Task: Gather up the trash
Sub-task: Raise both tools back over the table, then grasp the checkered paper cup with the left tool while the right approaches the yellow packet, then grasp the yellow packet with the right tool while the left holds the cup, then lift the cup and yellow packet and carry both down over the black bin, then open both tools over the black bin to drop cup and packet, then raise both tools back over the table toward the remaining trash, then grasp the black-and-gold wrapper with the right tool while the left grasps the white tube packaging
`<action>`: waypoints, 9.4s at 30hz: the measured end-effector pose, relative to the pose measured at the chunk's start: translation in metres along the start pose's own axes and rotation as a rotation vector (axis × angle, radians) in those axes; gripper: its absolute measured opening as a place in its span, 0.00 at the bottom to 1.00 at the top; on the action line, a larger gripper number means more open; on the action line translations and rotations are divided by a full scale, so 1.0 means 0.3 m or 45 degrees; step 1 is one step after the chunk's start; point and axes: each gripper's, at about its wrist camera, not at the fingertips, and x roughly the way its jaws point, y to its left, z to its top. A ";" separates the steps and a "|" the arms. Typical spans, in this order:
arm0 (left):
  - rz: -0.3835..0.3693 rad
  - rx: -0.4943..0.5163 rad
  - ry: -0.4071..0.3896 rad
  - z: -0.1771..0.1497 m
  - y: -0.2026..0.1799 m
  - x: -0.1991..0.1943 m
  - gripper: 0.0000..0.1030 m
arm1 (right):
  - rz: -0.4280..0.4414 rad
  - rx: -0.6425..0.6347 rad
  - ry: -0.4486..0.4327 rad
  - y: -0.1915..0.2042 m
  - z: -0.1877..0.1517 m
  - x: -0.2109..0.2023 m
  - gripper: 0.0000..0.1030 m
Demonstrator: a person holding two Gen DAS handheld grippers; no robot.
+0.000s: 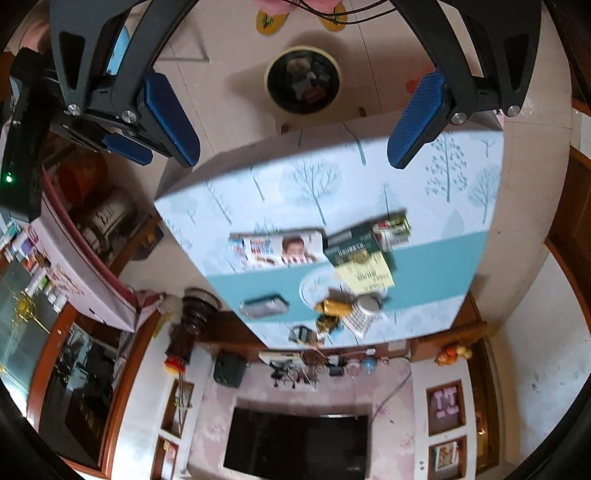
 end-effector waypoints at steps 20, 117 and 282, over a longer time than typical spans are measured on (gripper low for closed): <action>0.098 0.027 -0.076 0.243 0.020 0.070 0.98 | 0.020 -0.062 -0.136 0.003 0.266 -0.004 0.55; -0.256 0.081 0.536 0.915 0.554 1.389 0.46 | -0.176 0.463 0.337 0.096 0.956 1.273 0.43; 0.111 0.007 0.093 0.886 0.613 0.725 0.97 | -0.250 -0.133 0.045 0.438 0.926 0.675 0.45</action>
